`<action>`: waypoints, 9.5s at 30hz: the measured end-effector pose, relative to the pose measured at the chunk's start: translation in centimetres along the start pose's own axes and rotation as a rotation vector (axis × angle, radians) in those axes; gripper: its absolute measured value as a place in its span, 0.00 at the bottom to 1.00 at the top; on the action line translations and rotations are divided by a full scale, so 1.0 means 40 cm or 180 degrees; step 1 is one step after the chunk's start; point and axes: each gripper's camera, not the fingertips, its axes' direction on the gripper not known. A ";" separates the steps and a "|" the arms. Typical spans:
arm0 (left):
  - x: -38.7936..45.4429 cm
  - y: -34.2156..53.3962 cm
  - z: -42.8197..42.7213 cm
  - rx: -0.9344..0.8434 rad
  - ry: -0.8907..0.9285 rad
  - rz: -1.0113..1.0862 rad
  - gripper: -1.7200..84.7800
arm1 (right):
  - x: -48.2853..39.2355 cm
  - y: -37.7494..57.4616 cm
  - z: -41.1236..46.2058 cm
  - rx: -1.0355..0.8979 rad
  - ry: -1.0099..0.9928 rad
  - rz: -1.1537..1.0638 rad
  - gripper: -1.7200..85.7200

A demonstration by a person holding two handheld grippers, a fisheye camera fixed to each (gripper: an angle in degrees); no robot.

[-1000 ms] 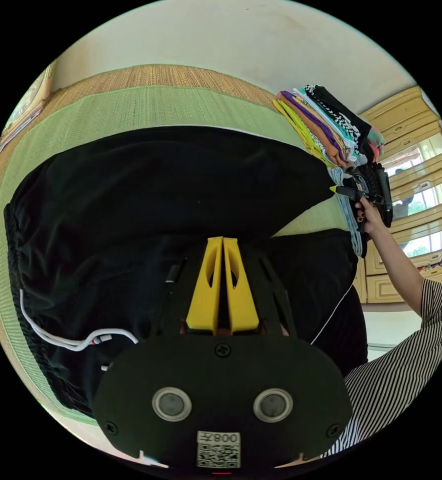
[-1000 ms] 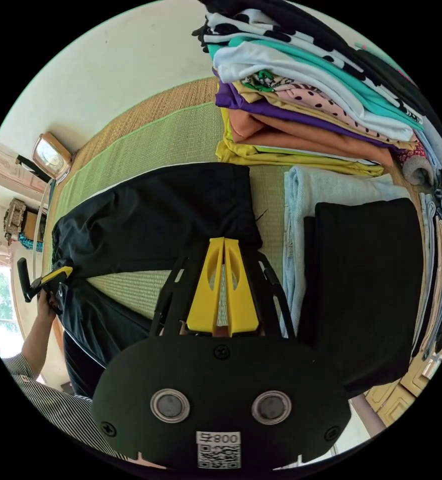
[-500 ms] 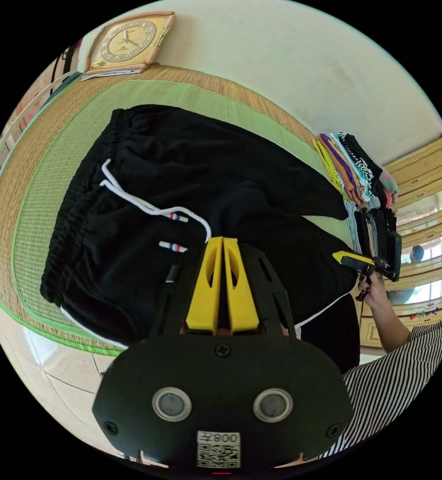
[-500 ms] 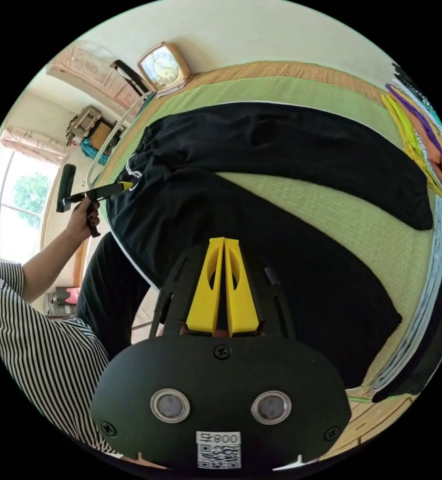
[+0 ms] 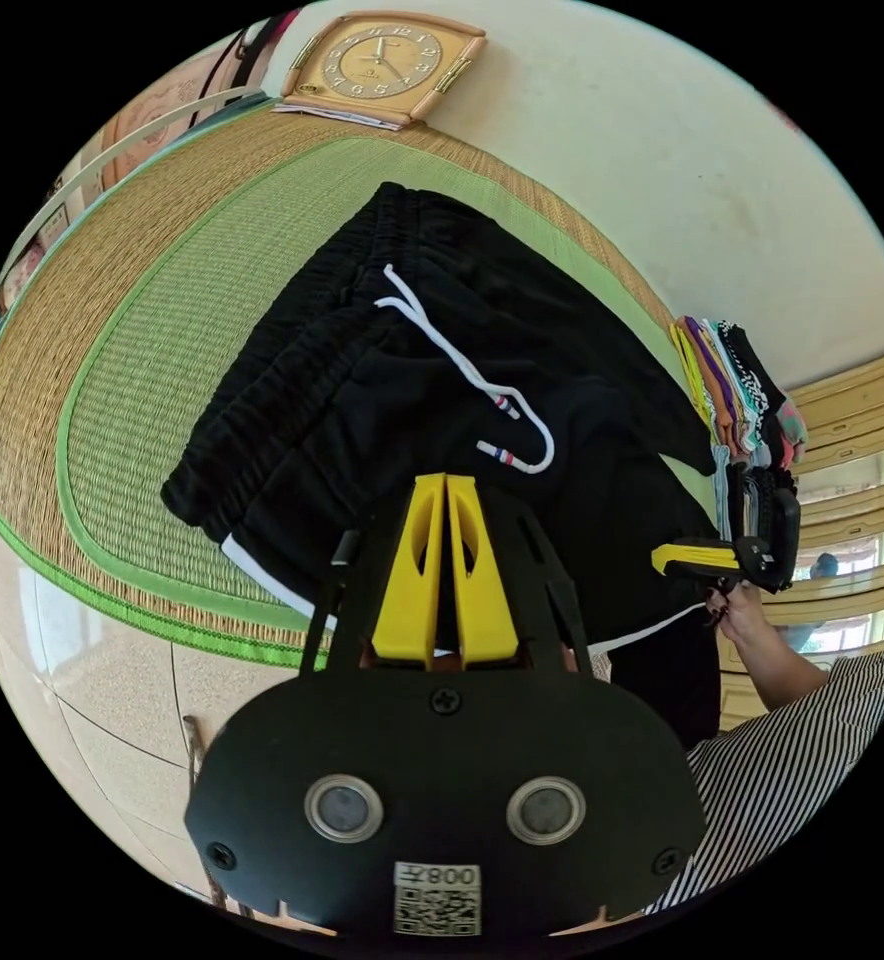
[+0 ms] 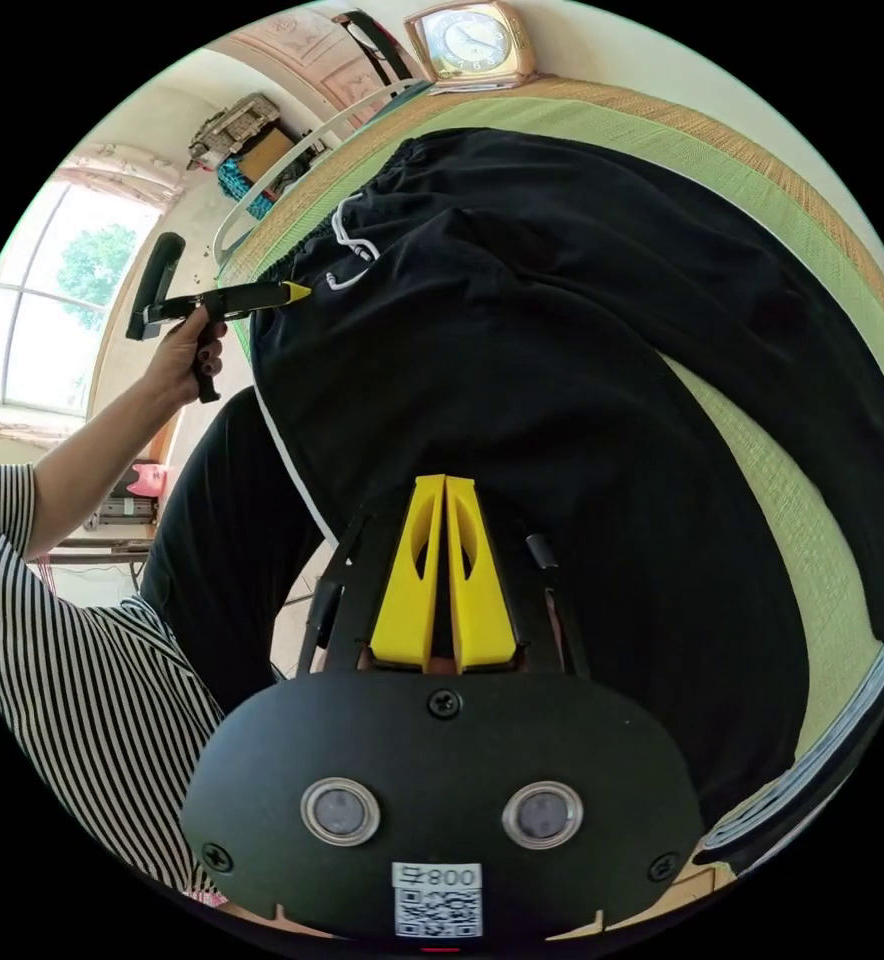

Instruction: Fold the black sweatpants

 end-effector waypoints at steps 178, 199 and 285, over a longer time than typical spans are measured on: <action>-0.176 0.160 -0.415 -0.0666 -0.0450 0.1285 0.03 | -0.672 -0.150 0.225 -0.0412 0.0206 -0.0355 0.04; -0.135 0.233 -0.333 -0.0673 -0.0779 0.1042 0.02 | -0.475 -0.048 0.123 0.0094 -0.0493 0.0153 0.02; 1.745 0.350 0.053 -0.1708 -0.0062 0.2776 0.07 | 0.018 0.735 -0.017 0.0704 -0.0138 0.1927 0.03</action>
